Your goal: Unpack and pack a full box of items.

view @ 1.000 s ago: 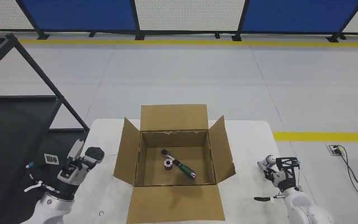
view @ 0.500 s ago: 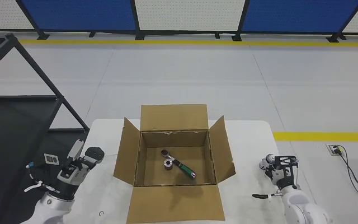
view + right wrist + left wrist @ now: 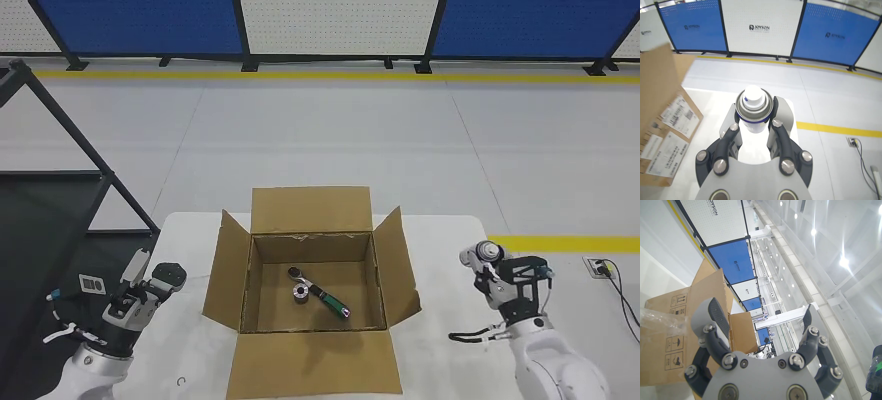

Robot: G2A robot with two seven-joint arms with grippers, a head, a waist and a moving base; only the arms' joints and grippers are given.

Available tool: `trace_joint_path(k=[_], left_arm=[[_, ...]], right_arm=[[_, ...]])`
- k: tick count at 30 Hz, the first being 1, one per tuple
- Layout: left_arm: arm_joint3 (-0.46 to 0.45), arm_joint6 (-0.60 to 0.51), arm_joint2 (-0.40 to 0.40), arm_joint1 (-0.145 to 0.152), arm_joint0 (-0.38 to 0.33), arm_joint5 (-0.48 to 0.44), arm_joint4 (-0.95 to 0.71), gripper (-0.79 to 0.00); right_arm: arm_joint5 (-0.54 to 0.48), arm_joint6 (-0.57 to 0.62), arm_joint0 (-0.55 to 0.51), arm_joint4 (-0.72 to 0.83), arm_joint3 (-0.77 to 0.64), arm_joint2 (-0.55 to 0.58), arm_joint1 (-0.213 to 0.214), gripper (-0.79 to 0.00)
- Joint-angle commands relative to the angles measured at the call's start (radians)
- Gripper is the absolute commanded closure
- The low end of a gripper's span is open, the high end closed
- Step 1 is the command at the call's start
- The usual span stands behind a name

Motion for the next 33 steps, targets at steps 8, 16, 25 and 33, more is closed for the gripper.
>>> trace_joint_path(k=[8,16,25,33], left_arm=[[0.0,0.0,0.0,0.0,0.0,0.0,0.0,-0.785],[0.0,0.0,0.0,0.0,0.0,0.0,0.0,-0.785],[0.0,0.0,0.0,0.0,0.0,0.0,0.0,-0.785],[0.0,0.0,0.0,0.0,0.0,0.0,0.0,-0.785]], right_arm=[[-0.066,0.02,0.031,-0.079,-0.306,-0.107,0.0,0.0],[-0.205,0.115,0.151,-0.039,-0.334,-0.271,-0.004,0.0],[-0.205,0.278,0.356,0.034,-0.116,-0.49,-0.034,0.0],[-0.138,0.361,0.487,0.09,0.124,-0.628,-0.072,0.0]])
